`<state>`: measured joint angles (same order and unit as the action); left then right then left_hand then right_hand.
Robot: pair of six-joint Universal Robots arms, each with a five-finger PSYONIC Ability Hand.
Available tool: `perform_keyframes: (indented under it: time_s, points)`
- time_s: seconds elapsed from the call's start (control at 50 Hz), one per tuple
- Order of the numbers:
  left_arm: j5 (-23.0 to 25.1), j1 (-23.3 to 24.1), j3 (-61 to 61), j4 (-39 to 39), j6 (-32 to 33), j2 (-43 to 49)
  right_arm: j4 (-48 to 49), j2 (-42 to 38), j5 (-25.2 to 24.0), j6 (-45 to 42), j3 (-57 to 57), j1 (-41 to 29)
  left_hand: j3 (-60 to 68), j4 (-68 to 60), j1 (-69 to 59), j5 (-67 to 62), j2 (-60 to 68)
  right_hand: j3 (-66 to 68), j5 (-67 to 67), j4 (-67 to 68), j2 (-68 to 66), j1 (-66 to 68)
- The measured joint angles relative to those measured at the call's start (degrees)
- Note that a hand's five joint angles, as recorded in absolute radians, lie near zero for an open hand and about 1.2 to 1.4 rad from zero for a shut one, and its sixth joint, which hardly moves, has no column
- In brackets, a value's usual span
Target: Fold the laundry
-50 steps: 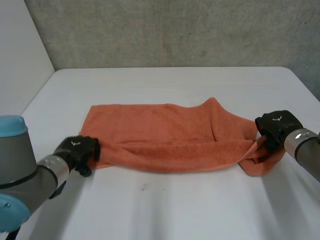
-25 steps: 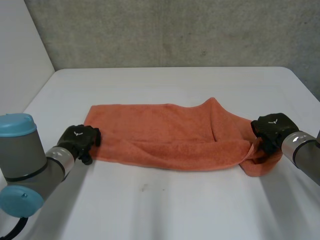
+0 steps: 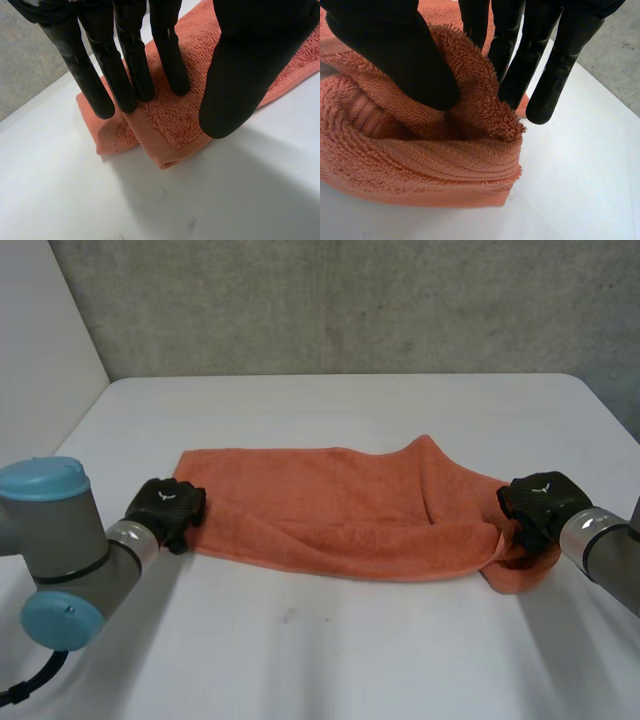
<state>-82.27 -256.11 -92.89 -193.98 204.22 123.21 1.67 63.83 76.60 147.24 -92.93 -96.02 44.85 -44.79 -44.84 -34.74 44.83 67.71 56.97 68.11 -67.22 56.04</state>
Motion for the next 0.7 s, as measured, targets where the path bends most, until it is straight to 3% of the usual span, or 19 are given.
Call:
perform_keyframes:
  time_s: [0.48,0.7]
  points:
    - [0.2,0.4,1.1,-0.2,0.2,2.1,0.0,-0.6,-0.1,-1.8,-0.3,-0.1,0.1,0.0,0.0,-0.1,0.0,0.0,0.0,0.0,0.0,0.0]
    - [0.1,0.3,1.4,-2.4,0.3,2.7,0.0,-0.6,0.0,-2.1,-0.7,-0.3,10.3,-10.4,-10.3,-10.4,10.4,0.1,0.0,0.0,0.0,0.0]
